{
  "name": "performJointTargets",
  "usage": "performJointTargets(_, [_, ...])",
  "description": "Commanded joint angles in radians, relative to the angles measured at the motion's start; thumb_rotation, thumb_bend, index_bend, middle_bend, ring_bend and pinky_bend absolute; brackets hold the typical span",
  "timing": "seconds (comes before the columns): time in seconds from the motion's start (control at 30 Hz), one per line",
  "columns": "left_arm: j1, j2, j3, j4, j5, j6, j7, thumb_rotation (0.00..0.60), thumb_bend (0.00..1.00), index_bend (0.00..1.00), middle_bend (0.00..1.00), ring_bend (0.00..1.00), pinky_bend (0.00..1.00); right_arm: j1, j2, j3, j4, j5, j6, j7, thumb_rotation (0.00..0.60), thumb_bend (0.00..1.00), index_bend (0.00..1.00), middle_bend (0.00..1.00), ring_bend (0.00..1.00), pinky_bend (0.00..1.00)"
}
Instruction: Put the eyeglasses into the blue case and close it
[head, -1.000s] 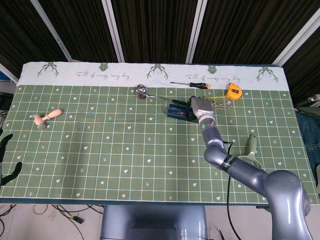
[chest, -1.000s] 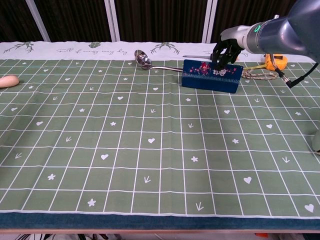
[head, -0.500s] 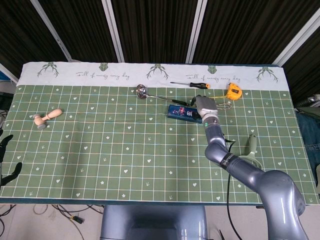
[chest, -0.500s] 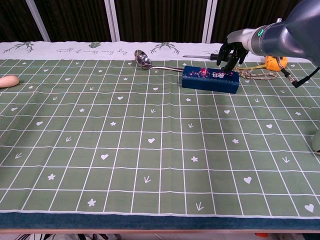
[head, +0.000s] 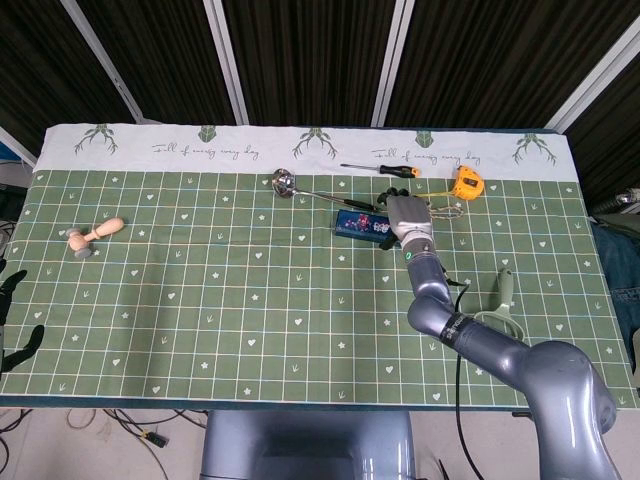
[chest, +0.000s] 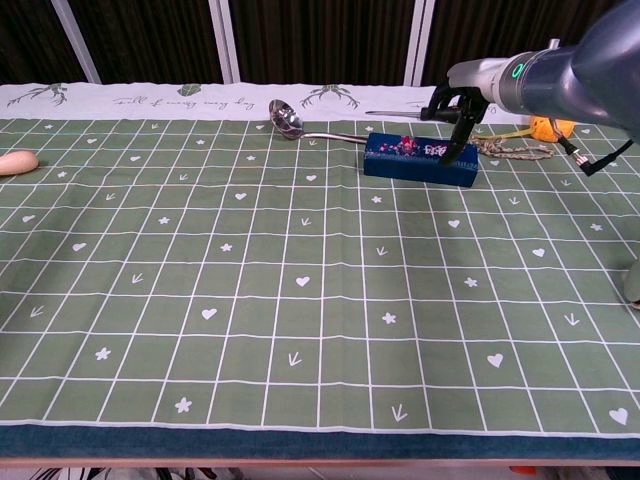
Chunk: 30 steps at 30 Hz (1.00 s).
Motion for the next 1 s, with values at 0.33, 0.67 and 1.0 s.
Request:
performJointTargets(0.33, [-0.001,0.002,0.0,-0.003,0.0,-0.003,-0.001,0.6,0.31,0.13,0.0,0.0,0.0,-0.002,-0.06,0.011,0.094,0.02,-0.012,-0.003,0.6,0.06,0.31,0.13,0.11,0.23])
performJointTargets(0.67, [0.0,0.003,0.0,-0.004,-0.002,-0.003,-0.003,0.6,0.31,0.14,0.0,0.0,0.0,-0.002,-0.1,0.026,0.164,0.002,-0.034,0.002,0.6,0.11,0.34,0.13,0.11,0.23])
performJointTargets(1.0, [0.0,0.004,0.0,-0.004,-0.002,-0.004,-0.004,0.6,0.31,0.14,0.0,0.0,0.0,-0.007,-0.134,0.04,0.225,-0.018,-0.064,0.007,0.6,0.17,0.36,0.13,0.11,0.23])
